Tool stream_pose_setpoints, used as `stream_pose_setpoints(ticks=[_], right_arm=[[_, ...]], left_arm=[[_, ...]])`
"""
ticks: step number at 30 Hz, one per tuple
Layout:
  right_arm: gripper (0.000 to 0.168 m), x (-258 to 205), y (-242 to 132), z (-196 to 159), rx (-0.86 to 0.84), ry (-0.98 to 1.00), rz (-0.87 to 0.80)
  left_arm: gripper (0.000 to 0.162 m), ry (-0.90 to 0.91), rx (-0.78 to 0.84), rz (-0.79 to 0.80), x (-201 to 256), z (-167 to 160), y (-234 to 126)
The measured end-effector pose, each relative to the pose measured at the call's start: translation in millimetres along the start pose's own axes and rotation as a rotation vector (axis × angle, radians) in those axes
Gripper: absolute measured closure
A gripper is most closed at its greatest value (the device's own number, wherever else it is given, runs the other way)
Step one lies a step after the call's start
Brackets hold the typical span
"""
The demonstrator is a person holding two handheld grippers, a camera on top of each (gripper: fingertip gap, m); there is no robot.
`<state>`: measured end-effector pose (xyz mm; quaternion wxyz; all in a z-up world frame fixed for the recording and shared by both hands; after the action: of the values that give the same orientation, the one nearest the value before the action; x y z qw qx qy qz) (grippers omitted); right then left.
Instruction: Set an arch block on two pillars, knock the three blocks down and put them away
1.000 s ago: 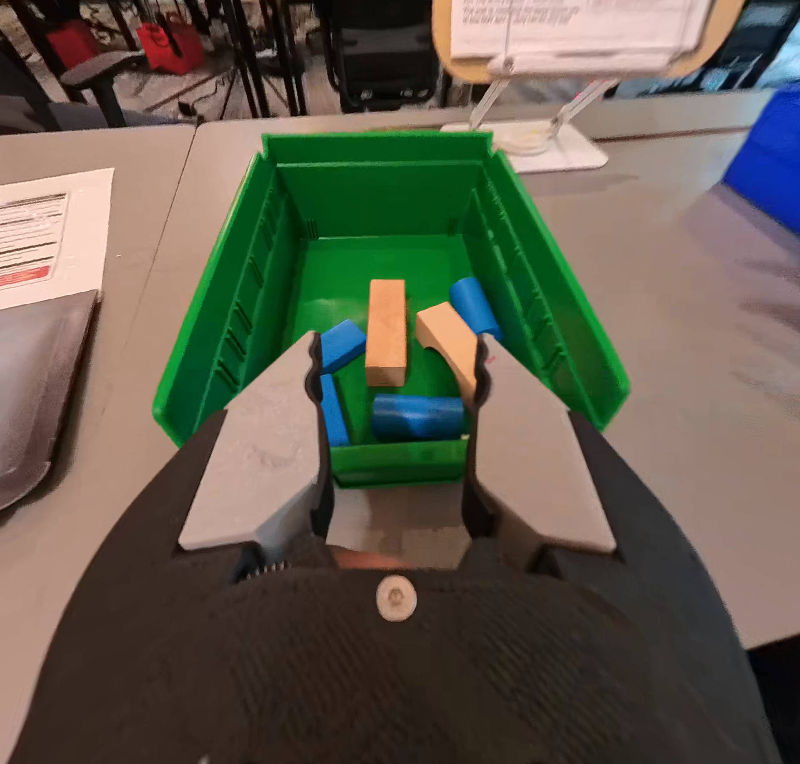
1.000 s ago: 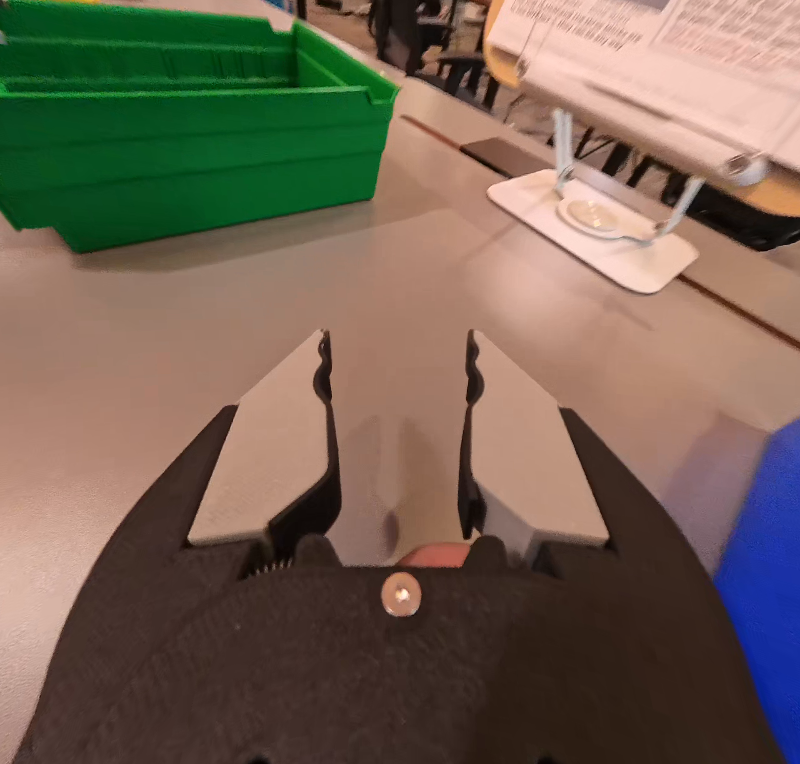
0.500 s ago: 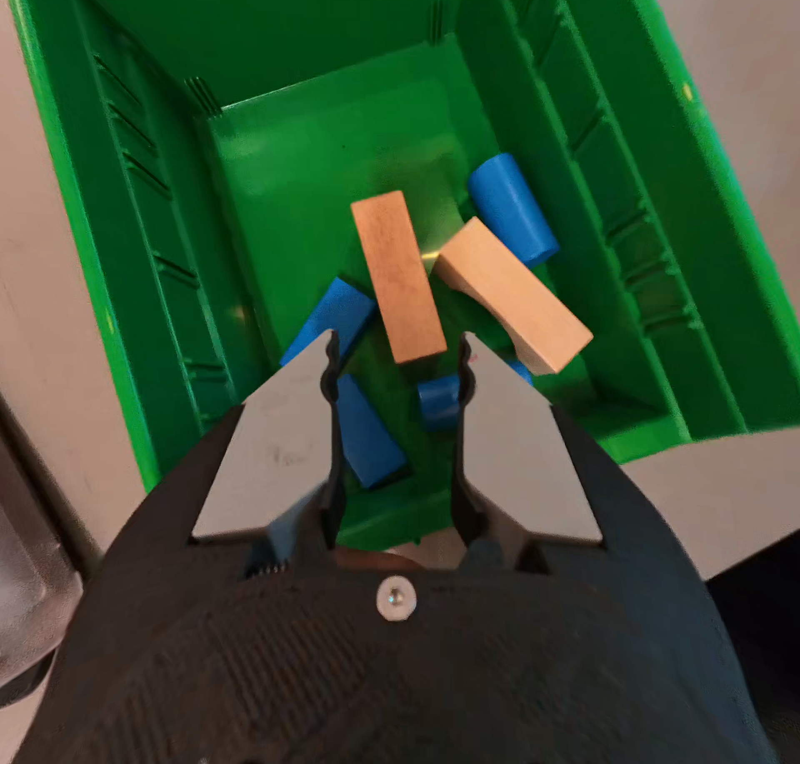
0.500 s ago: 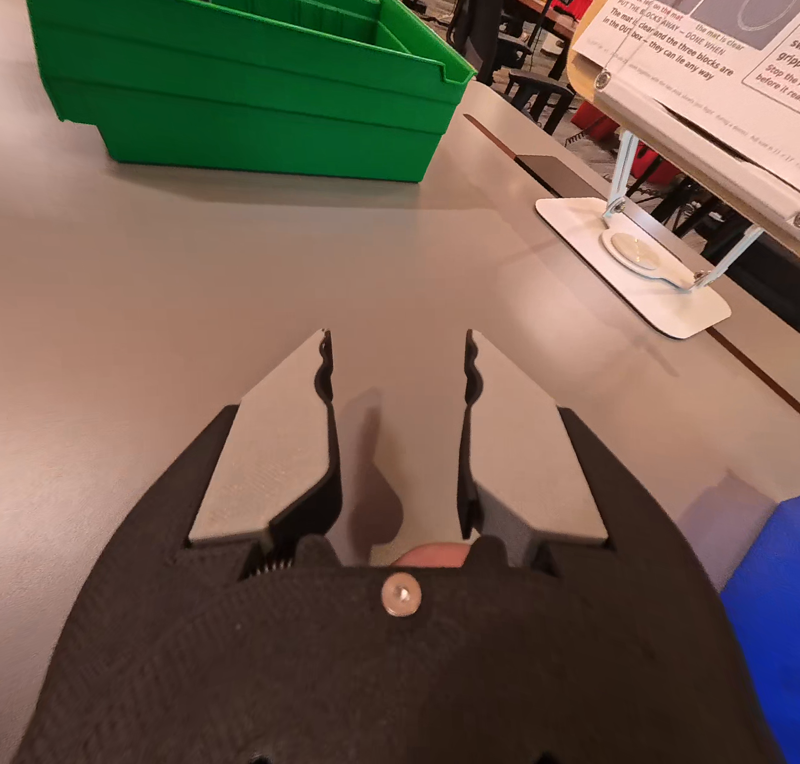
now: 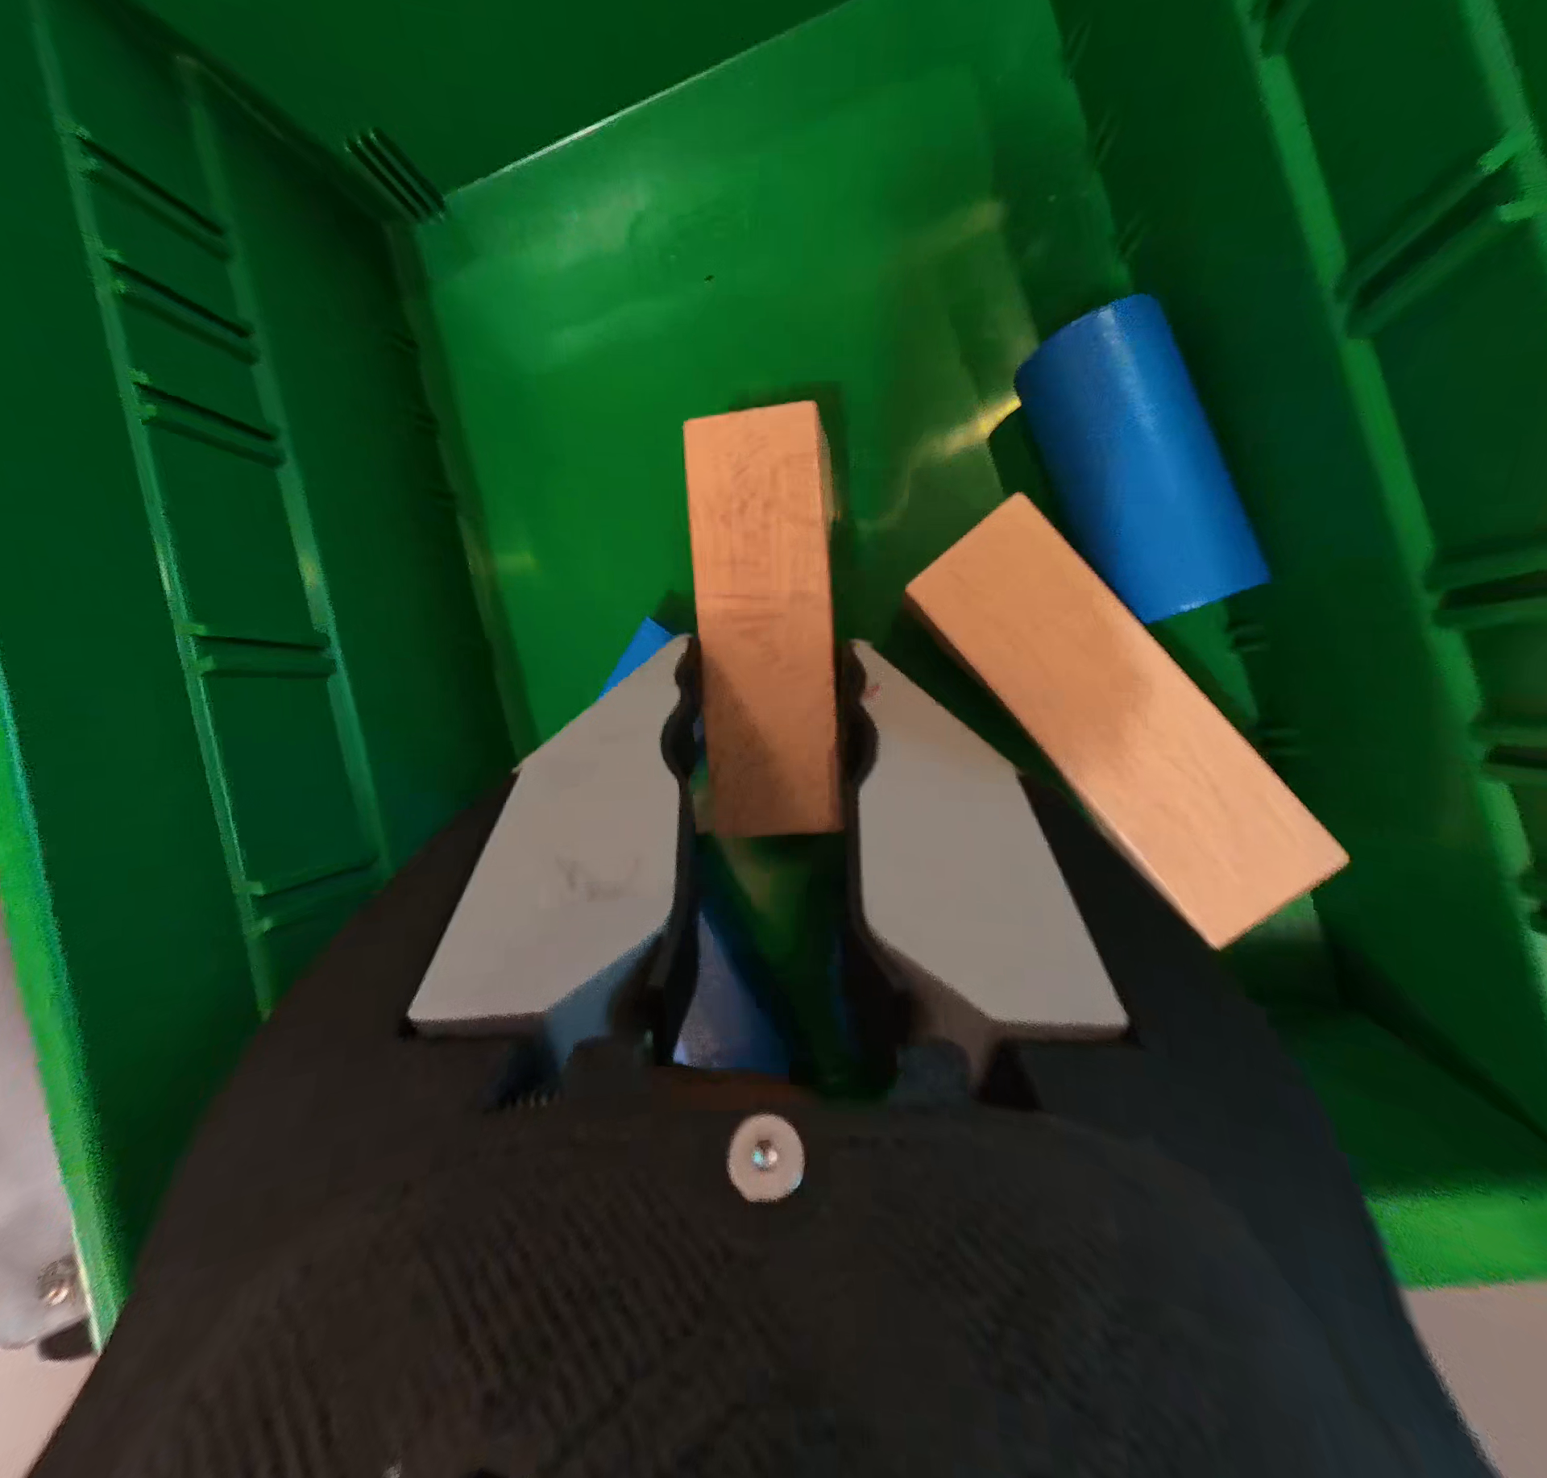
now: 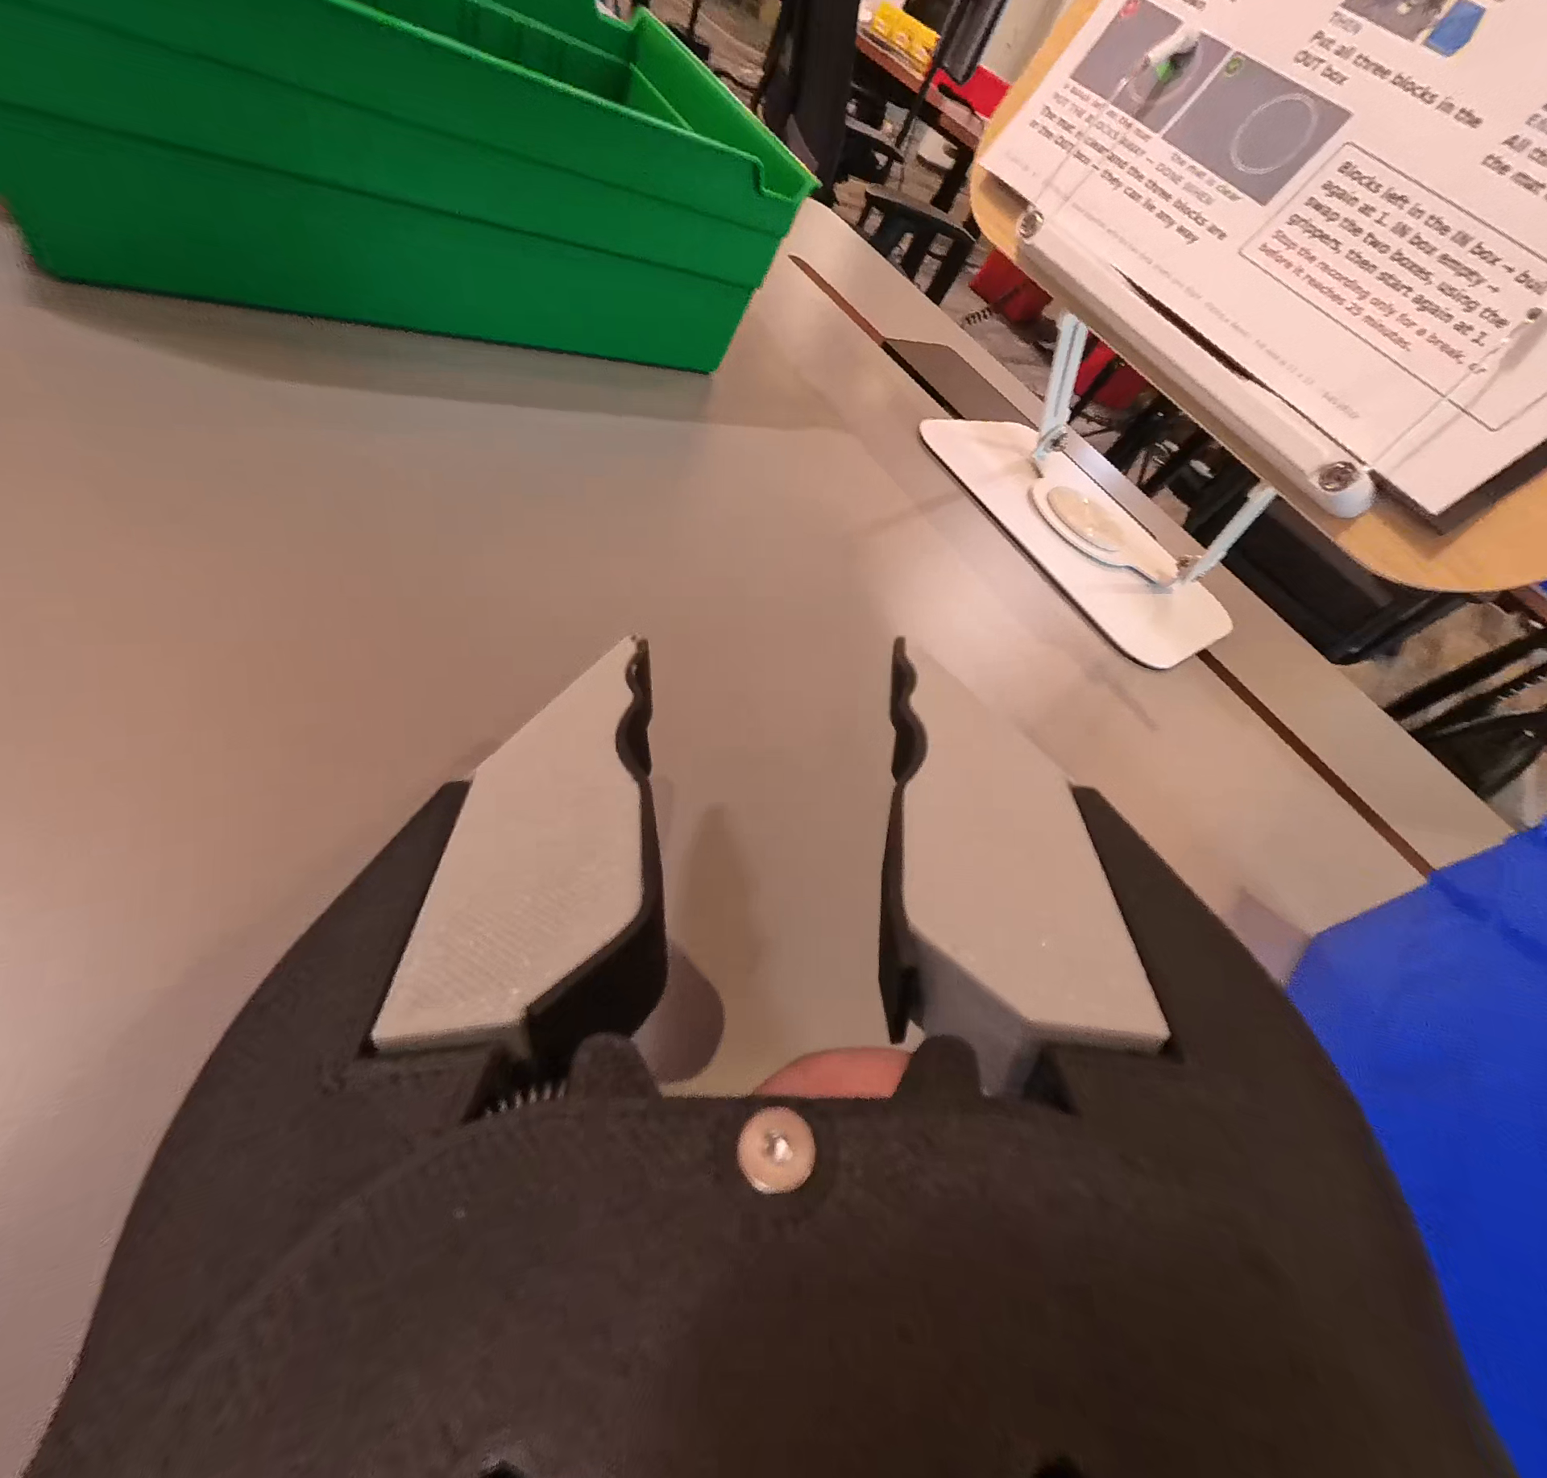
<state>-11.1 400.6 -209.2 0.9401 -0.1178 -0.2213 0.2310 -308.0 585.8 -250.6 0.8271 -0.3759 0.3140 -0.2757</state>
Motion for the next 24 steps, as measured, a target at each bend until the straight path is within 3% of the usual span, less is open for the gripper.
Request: stream_pose_setpoints(ticks=[5,8,13,18,24], right_arm=[[0.113,17.6,-3.0,-13.5,-0.048,0.028,-0.082],[0.115,19.0,-7.4,-13.1,-0.036,0.023,-0.102],[0.118,14.1,-6.0,-13.4,-0.051,-0.006,-0.102],[0.118,10.5,-1.3,-13.0,-0.062,-0.025,-0.084],[0.117,10.8,-2.9,-12.3,-0.051,-0.018,-0.079]], left_arm=[[0.131,0.023,0.004,0.091,-5.4,6.7,-5.8],[0.132,-0.063,0.117,-0.009,-2.0,24.3,-40.0],[0.121,-0.032,0.091,0.086,-34.2,13.6,-80.0],[0.12,0.057,-0.048,0.159,-48.4,-11.0,-69.4],[0.122,0.158,-0.094,0.171,-48.3,-7.0,-38.4]])
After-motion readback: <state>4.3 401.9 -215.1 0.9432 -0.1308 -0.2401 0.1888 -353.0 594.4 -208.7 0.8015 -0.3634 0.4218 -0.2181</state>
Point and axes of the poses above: each gripper's, where its closed fingertips meet, y out along the fingers, z out of its top, x = y × z across the jaws, the point moved 2 cm from there along -y, back along the fingers, and after that the axes turned 7 degrees about z, right-handed, at the moved point
